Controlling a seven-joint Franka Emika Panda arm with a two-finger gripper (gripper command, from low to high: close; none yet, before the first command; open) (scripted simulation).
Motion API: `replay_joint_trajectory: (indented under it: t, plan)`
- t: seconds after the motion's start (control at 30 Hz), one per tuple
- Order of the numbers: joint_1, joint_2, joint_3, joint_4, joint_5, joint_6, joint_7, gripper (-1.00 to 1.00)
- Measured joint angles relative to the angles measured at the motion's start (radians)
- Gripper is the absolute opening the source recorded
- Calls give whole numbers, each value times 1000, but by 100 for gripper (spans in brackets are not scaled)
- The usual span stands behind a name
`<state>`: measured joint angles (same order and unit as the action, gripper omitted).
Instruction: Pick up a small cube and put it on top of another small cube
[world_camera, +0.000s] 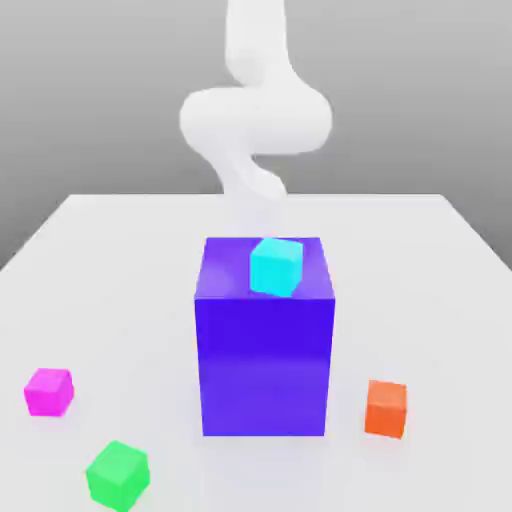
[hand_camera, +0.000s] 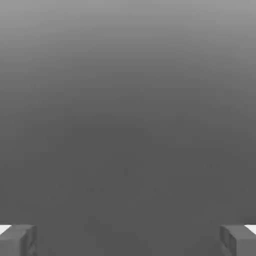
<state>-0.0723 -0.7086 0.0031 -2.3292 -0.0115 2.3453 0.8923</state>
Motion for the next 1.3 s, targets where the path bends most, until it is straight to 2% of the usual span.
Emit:
replay_joint_trajectory:
  t: [0.23,0.53,0.67,0.77,0.97,1.0,1.2,1.3]
  plan:
    - [-186,260,-14,-83,-40,128,268,0]
    - [-360,586,-99,-187,-59,290,581,0]
    - [-454,731,-142,-234,-14,363,682,0]
    - [-491,841,-156,-268,56,417,732,0]
    - [-555,1059,-95,-245,155,576,697,0]
    - [-563,1083,-85,-241,162,596,691,-100]
    - [-568,1095,-80,-238,163,607,690,-100]
    - [-552,1029,-101,-252,142,554,707,-100]
